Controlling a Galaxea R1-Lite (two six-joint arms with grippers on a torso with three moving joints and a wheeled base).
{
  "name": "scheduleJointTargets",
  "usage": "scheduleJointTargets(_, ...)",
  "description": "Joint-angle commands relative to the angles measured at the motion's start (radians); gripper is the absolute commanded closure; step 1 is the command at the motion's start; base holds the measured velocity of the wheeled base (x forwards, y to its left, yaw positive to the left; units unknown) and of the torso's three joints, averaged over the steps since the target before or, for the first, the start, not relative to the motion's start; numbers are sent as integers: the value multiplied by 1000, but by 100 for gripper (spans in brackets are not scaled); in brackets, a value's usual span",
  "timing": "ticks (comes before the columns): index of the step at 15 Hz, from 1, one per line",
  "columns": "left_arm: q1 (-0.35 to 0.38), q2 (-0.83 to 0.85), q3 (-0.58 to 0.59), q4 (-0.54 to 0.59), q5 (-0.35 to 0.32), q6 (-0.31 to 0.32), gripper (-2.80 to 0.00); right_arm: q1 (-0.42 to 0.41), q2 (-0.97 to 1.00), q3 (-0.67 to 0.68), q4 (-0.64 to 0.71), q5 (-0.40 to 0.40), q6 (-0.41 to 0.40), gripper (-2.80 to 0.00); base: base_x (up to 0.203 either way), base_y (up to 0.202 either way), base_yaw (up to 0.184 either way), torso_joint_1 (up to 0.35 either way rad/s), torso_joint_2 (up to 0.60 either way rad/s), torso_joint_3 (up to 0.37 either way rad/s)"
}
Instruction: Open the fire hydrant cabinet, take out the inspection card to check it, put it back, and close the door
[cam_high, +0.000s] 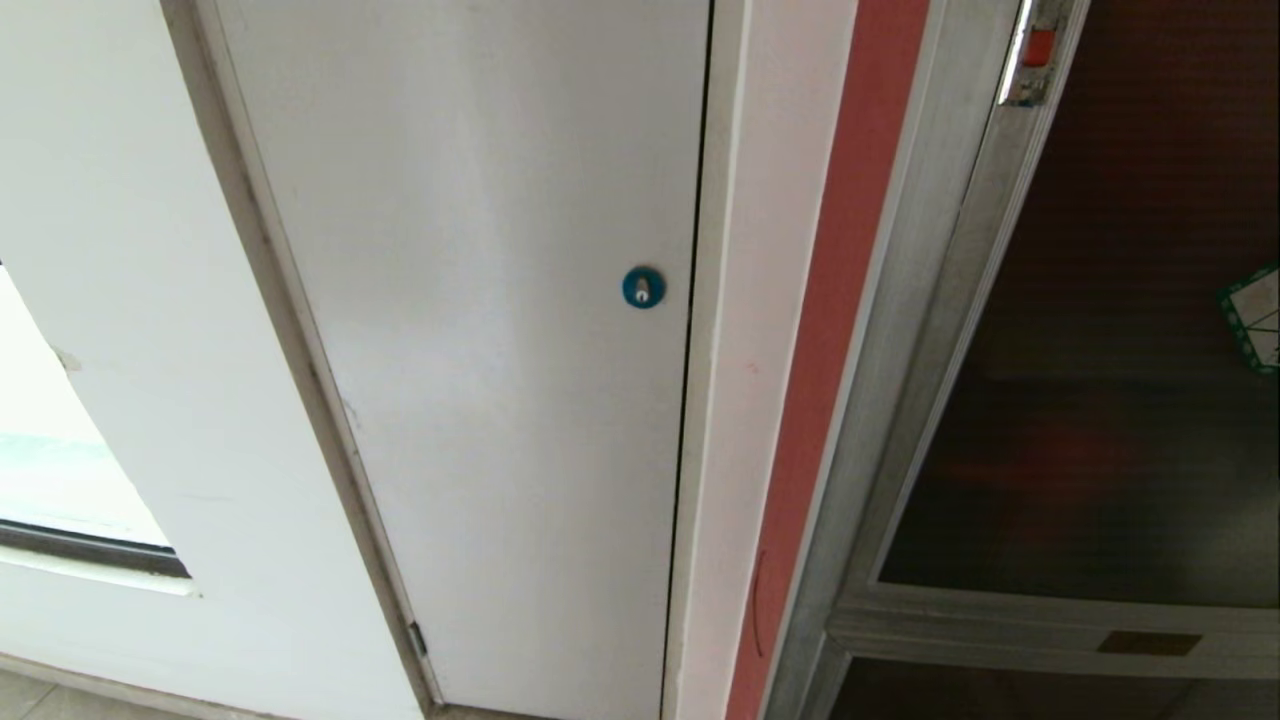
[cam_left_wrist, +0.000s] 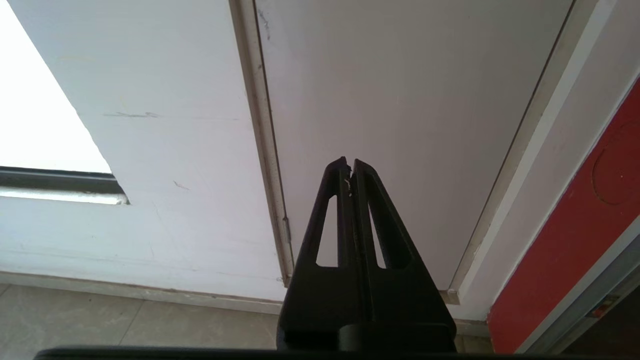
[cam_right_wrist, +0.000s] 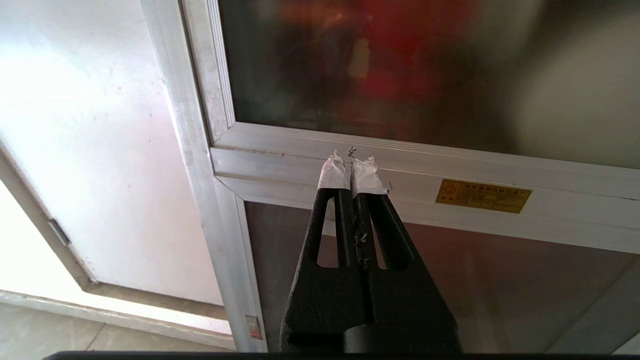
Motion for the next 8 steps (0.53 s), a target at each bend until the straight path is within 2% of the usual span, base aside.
scheduleJointTargets(1, 0, 0, 0, 0, 0, 0, 0, 0, 1, 5, -1, 0, -1, 0, 0, 0, 0, 0, 0, 0)
scheduleJointTargets(8, 0, 1, 0, -1, 0, 0, 0, 0, 1, 5, -1, 0, 7, 0, 0, 0, 0, 0, 0, 0)
